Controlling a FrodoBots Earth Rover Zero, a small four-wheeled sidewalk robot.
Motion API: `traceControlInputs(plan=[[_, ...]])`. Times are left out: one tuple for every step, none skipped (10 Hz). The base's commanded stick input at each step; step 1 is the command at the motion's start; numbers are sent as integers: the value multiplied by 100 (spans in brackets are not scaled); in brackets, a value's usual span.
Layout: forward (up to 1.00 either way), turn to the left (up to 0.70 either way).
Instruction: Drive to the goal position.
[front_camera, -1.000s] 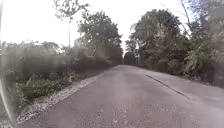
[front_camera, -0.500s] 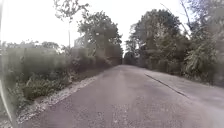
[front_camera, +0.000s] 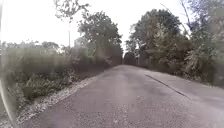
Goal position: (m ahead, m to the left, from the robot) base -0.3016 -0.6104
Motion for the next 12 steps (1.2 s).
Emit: traceControlInputs(plan=[[6,0],[6,0],[6,0],[6,0],[6,0],[6,0],[6,0],[6,0],[6,0],[6,0],[5,0],[6,0]])
